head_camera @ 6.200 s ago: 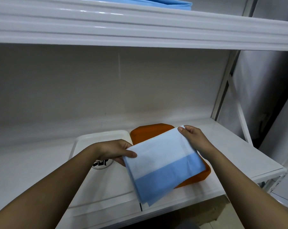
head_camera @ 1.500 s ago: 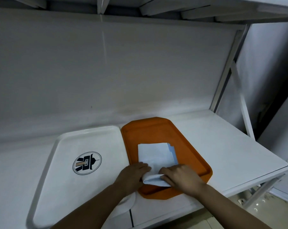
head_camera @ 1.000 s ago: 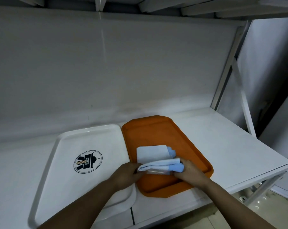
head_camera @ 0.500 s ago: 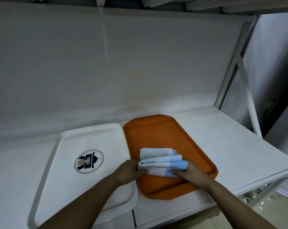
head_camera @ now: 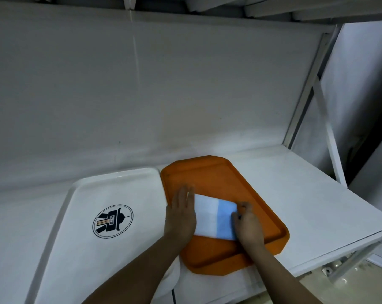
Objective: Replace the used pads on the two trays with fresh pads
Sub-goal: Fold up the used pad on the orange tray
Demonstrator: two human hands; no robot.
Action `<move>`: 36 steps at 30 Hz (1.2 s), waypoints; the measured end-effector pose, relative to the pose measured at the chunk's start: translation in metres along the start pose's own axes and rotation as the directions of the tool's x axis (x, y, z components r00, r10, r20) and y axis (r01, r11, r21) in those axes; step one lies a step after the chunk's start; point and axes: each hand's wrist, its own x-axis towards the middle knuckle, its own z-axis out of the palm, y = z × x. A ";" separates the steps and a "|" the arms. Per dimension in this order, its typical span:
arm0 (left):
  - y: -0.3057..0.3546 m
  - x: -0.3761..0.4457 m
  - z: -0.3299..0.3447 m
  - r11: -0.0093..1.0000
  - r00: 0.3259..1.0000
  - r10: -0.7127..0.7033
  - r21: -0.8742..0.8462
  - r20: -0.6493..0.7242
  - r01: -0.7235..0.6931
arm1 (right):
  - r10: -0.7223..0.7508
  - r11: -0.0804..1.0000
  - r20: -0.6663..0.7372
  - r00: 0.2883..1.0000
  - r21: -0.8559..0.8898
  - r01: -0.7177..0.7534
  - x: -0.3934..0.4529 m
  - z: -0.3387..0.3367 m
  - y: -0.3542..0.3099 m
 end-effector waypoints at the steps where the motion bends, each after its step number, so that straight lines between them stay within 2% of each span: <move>1: 0.000 0.002 0.004 0.993 0.994 0.107 0.045 -0.033 -0.105 | 0.007 1.000 -0.011 1.000 0.015 -0.007 0.000 0.000 0.000; 2: -0.002 0.004 0.010 0.977 0.982 0.186 0.117 -0.037 -0.180 | -0.003 1.000 -0.021 1.000 0.010 0.003 0.000 -0.001 0.000; 4: -0.002 0.003 0.016 0.964 0.975 0.183 0.173 0.122 -0.203 | -0.027 0.999 -0.044 0.999 -0.021 0.026 -0.003 -0.002 -0.004; 6: -0.008 0.004 0.027 0.983 0.967 0.119 0.111 0.227 -0.147 | -0.168 0.965 -0.139 0.976 -0.224 0.134 -0.004 0.002 -0.006; 7: -0.010 0.007 0.032 0.982 0.965 0.127 0.106 0.231 -0.154 | -0.278 0.918 -0.146 0.950 -0.332 0.217 -0.002 0.005 -0.007; 8: -0.011 0.012 0.034 0.979 0.962 0.147 0.108 0.229 -0.175 | -0.373 0.866 -0.109 0.921 -0.399 0.303 0.002 0.009 -0.009; 10: -0.012 0.015 0.030 0.968 0.935 0.195 0.097 0.297 -0.233 | -0.458 0.787 0.119 0.881 -0.408 0.464 0.010 0.019 -0.012; 12: -0.016 0.019 0.024 0.953 0.908 0.248 0.085 0.338 -0.292 | -0.424 0.775 0.296 0.856 -0.370 0.512 0.017 0.027 -0.011; 15: -0.019 0.021 0.020 0.958 0.889 0.237 0.057 0.392 -0.280 | -0.352 0.803 0.319 0.880 -0.380 0.459 0.017 0.029 -0.011; 19: -0.013 0.025 0.031 0.992 0.948 0.039 0.102 0.317 -0.075 | -0.335 0.818 0.253 0.907 -0.399 0.414 0.006 0.029 -0.007; 21: -0.012 0.025 0.037 0.993 0.957 -0.008 0.118 0.290 -0.027 | -0.345 0.831 0.217 0.913 -0.381 0.405 0.003 0.031 -0.009; 23: -0.015 0.024 0.037 0.994 0.947 0.026 0.092 0.319 -0.058 | -0.349 0.819 0.212 0.913 -0.404 0.407 0.003 0.034 -0.009; 26: -0.022 0.024 0.029 0.983 0.917 0.135 0.066 0.376 -0.172 | -0.237 0.832 0.316 0.919 -0.423 0.360 0.004 0.031 -0.008; 28: -0.025 0.022 0.029 0.980 0.921 0.154 0.066 0.358 -0.190 | -0.192 0.850 0.335 0.922 -0.414 0.327 0.005 0.031 -0.009; 33: -0.015 0.021 0.040 0.996 0.969 0.002 0.089 0.247 -0.025 | -0.130 0.874 0.315 0.940 -0.411 0.259 0.005 0.037 -0.011; 36: -0.014 0.019 0.038 0.993 0.975 -0.013 0.114 0.221 -0.013 | -0.108 0.855 0.310 0.945 -0.456 0.247 0.005 0.034 -0.012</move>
